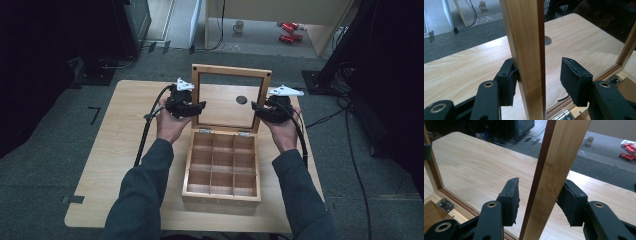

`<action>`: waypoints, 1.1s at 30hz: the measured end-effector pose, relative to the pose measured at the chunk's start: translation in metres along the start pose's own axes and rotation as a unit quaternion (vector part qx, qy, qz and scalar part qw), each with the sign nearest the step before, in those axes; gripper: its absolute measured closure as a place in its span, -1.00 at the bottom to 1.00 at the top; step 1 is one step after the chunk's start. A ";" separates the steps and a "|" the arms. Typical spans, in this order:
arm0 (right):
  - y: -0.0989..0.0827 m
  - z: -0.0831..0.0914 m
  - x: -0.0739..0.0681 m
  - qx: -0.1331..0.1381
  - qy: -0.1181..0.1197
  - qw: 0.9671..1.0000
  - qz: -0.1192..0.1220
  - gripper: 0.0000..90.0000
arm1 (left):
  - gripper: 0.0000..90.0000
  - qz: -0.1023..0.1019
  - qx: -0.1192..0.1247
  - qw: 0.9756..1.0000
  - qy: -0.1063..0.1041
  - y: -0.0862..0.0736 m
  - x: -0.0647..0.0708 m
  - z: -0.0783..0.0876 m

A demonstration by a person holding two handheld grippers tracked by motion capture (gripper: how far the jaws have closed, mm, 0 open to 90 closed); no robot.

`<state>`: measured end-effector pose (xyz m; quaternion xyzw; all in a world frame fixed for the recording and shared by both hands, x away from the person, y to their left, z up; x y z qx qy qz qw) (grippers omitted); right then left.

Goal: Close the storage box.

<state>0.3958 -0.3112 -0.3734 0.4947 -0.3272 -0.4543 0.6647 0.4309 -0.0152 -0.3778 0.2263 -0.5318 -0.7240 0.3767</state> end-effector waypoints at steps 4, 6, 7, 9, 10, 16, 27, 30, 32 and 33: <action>0.000 0.005 -0.003 0.007 -0.001 1.000 0.003 0.20 | 0.10 -0.003 0.008 1.000 0.000 -0.001 0.002 0.005; -0.002 0.009 -0.004 0.015 -0.002 1.000 -0.001 0.21 | 0.11 -0.005 0.013 1.000 0.001 -0.003 0.005 0.008; -0.003 0.011 -0.005 0.018 -0.002 1.000 -0.002 0.21 | 0.11 -0.007 0.015 1.000 0.002 -0.003 0.006 0.009; -0.003 0.014 -0.007 0.020 -0.005 1.000 0.002 0.21 | 0.11 -0.011 0.017 1.000 0.002 -0.004 0.007 0.012; -0.003 0.015 -0.009 0.019 -0.007 1.000 0.005 0.21 | 0.11 -0.012 0.017 1.000 0.002 -0.004 0.008 0.013; -0.002 0.025 -0.017 0.017 -0.015 0.999 0.023 0.20 | 0.11 -0.021 0.028 0.999 0.007 -0.008 0.015 0.023; -0.009 0.045 -0.032 0.029 -0.028 0.999 0.034 0.20 | 0.11 -0.039 0.042 0.998 0.015 -0.016 0.028 0.039; -0.011 0.050 -0.035 0.032 -0.029 0.999 0.029 0.19 | 0.12 -0.040 0.045 0.998 0.012 -0.018 0.029 0.043; -0.013 0.053 -0.037 0.034 -0.030 0.999 0.029 0.19 | 0.13 -0.038 0.048 0.998 0.009 -0.019 0.029 0.045; -0.014 0.054 -0.037 0.035 -0.030 0.999 0.029 0.20 | 0.13 -0.037 0.048 0.998 0.007 -0.020 0.030 0.046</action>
Point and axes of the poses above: each handheld gripper's, and its own axes: z roughly backward along the jaws, y roughly out of its top, x roughly to its right, the point moved 1 cm from there along -z, roughly forward along the jaws, and after that the axes turned 14 degrees about x, right-handed, at the moved point
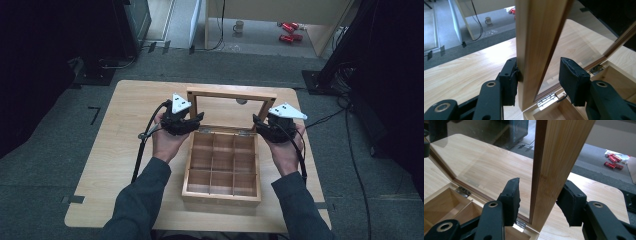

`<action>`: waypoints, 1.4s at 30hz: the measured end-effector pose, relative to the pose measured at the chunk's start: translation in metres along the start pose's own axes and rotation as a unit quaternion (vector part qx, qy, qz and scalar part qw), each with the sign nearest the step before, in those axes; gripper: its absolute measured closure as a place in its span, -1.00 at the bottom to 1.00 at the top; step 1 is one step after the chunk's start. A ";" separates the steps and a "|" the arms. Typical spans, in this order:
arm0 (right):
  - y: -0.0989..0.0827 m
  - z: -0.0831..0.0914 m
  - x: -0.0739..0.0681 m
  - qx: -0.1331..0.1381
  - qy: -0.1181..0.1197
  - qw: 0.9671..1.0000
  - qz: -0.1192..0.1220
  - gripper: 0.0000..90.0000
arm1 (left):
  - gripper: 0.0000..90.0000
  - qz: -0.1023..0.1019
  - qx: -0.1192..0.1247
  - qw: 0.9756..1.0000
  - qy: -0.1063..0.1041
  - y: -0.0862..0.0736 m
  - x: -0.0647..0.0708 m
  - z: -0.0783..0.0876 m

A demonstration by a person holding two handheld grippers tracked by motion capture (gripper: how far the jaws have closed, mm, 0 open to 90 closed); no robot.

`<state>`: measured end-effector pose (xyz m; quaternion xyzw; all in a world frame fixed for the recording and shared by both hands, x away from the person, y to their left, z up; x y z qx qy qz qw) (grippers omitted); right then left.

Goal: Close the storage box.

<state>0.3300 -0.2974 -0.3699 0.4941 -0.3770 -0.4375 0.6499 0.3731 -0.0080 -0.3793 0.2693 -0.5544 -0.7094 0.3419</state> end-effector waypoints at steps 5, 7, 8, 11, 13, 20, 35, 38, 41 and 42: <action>-0.002 0.007 -0.002 0.005 0.005 1.000 -0.004 0.19 | 0.10 0.000 0.002 1.000 -0.003 -0.002 0.003 0.005; -0.003 0.009 -0.003 0.006 0.006 1.000 -0.006 0.17 | 0.10 0.002 0.003 1.000 -0.006 -0.003 0.003 0.007; -0.003 0.010 -0.003 0.007 0.007 1.000 -0.006 0.16 | 0.10 0.004 0.004 1.000 -0.007 -0.003 0.003 0.008; -0.005 0.012 -0.004 0.009 0.008 1.000 -0.006 0.16 | 0.10 0.006 0.005 1.000 -0.008 -0.004 0.004 0.010; -0.005 0.014 -0.005 0.010 0.009 1.000 -0.006 0.16 | 0.10 0.007 0.007 1.000 -0.008 -0.005 0.004 0.012; -0.006 0.021 -0.007 0.018 0.010 1.000 -0.005 0.15 | 0.11 0.007 0.009 1.000 -0.007 -0.006 0.004 0.019; -0.006 0.034 -0.012 0.026 0.017 1.000 0.002 0.12 | 0.09 0.006 0.015 1.000 -0.009 -0.008 0.004 0.035; -0.006 0.036 -0.013 0.025 0.018 1.000 0.002 0.11 | 0.10 0.002 0.012 1.000 -0.009 -0.008 0.006 0.037; -0.008 0.038 -0.014 0.023 0.020 1.000 0.003 0.11 | 0.11 0.001 0.014 1.000 -0.013 -0.008 0.007 0.040; -0.008 0.040 -0.014 0.023 0.020 1.000 0.003 0.11 | 0.11 0.000 0.014 1.000 -0.014 -0.008 0.007 0.041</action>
Point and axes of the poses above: each handheld gripper's, and its own axes: z roughly backward along the jaws, y roughly out of its top, x roughly to its right, the point moved 1 cm from there along -z, roughly forward along the jaws, and after that the axes turned 14 degrees about x, right-handed, at the moved point
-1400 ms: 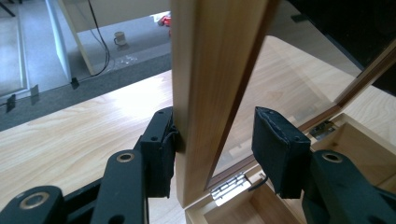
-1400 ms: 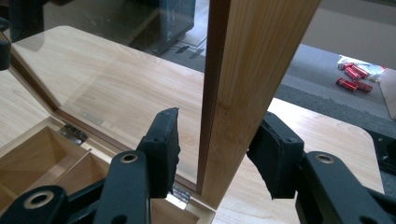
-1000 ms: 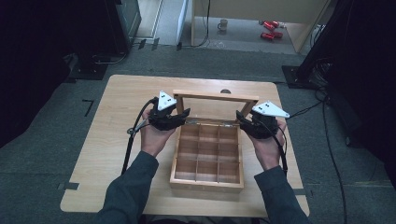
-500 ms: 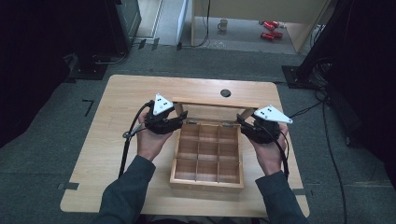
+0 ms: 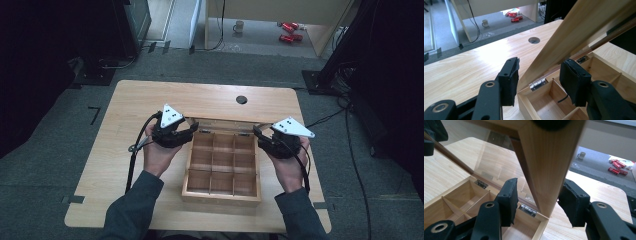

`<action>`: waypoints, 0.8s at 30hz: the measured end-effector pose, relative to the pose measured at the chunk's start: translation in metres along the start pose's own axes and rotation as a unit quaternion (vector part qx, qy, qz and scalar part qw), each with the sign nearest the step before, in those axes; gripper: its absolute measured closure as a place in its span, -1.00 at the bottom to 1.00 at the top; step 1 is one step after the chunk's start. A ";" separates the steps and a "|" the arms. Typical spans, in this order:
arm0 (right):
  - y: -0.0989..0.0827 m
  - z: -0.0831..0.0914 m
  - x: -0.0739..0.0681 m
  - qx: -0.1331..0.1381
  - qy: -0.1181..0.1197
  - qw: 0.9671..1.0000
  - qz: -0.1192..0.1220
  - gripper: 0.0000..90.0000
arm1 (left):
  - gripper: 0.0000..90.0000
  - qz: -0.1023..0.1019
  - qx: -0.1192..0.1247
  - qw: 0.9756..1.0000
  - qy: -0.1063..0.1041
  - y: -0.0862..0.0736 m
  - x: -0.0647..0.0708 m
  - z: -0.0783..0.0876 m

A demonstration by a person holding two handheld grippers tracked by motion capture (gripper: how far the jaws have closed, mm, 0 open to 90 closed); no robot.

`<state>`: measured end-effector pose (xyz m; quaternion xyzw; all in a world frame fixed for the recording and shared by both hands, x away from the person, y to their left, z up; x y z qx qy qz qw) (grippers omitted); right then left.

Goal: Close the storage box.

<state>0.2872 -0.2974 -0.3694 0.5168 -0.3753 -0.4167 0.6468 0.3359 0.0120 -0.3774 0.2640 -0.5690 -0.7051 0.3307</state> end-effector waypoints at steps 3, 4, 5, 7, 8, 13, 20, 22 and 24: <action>0.000 0.003 -0.001 0.001 0.000 1.000 -0.001 0.11 | 0.11 -0.001 0.004 1.000 -0.002 0.000 0.001 0.004; -0.001 0.004 -0.002 0.001 0.001 1.000 -0.002 0.11 | 0.11 0.000 0.005 1.000 -0.002 0.000 0.002 0.005; -0.001 0.004 -0.002 0.001 0.001 1.000 -0.002 0.11 | 0.11 0.000 0.005 1.000 -0.002 0.000 0.002 0.005; -0.002 0.006 -0.003 0.000 0.002 1.000 -0.001 0.11 | 0.11 -0.002 0.007 1.000 -0.004 0.001 0.004 0.009; -0.002 0.006 -0.003 0.000 0.002 1.000 -0.001 0.11 | 0.11 -0.002 0.007 1.000 -0.004 0.001 0.004 0.009; -0.004 0.010 -0.004 -0.002 0.004 1.000 -0.001 0.10 | 0.11 -0.002 0.008 1.000 -0.007 -0.001 0.005 0.015; -0.007 0.015 -0.006 -0.007 0.010 1.000 0.003 0.09 | 0.11 -0.003 0.007 1.000 -0.010 -0.006 0.008 0.025; -0.009 0.016 -0.007 -0.008 0.011 1.000 0.002 0.09 | 0.12 -0.004 0.007 1.000 -0.010 -0.007 0.008 0.028; -0.009 0.017 -0.007 -0.008 0.011 1.000 0.002 0.09 | 0.13 -0.004 0.009 1.000 -0.009 -0.009 0.008 0.034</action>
Point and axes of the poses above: each handheld gripper's, and its own axes: z roughly backward along the jaws, y roughly out of its top, x roughly to its right, the point moved 1 cm from there along -z, roughly forward along the jaws, and after that the axes turned 14 degrees about x, right-handed, at the moved point
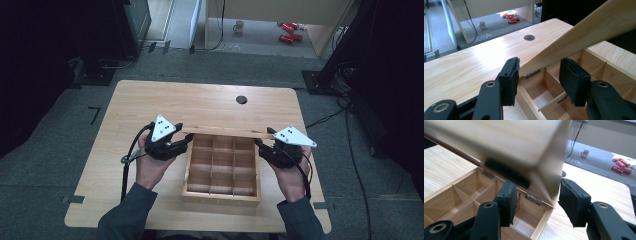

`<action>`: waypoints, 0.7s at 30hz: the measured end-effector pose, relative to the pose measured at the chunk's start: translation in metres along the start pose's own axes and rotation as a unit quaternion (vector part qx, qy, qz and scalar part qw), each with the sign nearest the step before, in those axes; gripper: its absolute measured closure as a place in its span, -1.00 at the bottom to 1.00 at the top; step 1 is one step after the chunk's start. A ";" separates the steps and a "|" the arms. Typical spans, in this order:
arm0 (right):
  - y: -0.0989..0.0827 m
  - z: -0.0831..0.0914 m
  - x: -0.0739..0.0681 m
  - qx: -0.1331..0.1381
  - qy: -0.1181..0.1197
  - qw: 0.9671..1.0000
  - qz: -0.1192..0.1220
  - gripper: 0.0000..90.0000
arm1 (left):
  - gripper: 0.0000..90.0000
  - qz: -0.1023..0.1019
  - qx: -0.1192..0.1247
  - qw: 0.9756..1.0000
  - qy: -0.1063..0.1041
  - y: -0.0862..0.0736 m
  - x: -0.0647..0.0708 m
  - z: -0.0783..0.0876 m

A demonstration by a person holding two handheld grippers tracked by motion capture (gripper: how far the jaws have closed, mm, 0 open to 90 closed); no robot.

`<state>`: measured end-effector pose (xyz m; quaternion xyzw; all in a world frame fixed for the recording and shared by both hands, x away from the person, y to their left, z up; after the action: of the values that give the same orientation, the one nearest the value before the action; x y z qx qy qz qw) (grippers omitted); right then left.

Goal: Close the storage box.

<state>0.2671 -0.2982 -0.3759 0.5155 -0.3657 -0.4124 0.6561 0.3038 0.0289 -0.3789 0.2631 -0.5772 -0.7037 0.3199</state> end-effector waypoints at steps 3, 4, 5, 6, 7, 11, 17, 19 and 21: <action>-0.001 0.001 -0.001 -0.001 0.000 1.000 -0.001 0.09 | 0.19 -0.001 0.001 1.000 0.003 -0.001 -0.001 0.006; -0.001 0.001 -0.001 -0.002 0.001 1.000 0.000 0.09 | 0.23 -0.001 0.001 1.000 0.004 -0.001 -0.002 0.008; -0.001 0.001 -0.001 -0.002 0.000 1.000 0.000 0.09 | 0.26 -0.001 0.001 1.000 0.004 -0.001 -0.002 0.009; -0.001 0.002 -0.001 -0.002 0.000 1.000 0.000 0.09 | 0.30 -0.001 0.001 1.000 0.003 0.000 -0.002 0.010; -0.002 0.002 -0.001 -0.002 0.000 1.000 0.000 0.09 | 0.32 -0.004 0.000 1.000 0.002 0.000 -0.002 0.011; -0.003 0.004 -0.002 -0.003 0.000 1.000 -0.002 0.10 | 0.48 -0.013 0.000 1.000 -0.004 -0.001 0.001 0.013; -0.006 0.012 0.000 -0.004 -0.004 1.000 -0.002 0.11 | 0.53 -0.024 -0.006 1.000 -0.018 -0.003 0.006 0.013; -0.010 0.017 0.001 -0.009 0.000 1.000 -0.001 0.13 | 0.54 -0.029 -0.007 0.999 -0.024 -0.004 0.009 0.013; -0.011 0.019 0.001 -0.009 0.001 1.000 0.000 0.15 | 0.54 -0.036 -0.009 0.999 -0.024 -0.005 0.011 0.013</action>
<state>0.2490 -0.3077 -0.3831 0.5100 -0.3614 -0.4156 0.6608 0.2863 0.0300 -0.3808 0.2643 -0.5685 -0.7260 0.2828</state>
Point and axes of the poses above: each handheld gripper's, and its own axes: z roughly backward along the jaws, y roughly out of its top, x roughly to its right, the point moved 1 cm from there along -z, roughly forward along the jaws, and after that the axes turned 14 degrees about x, right-handed, at the moved point
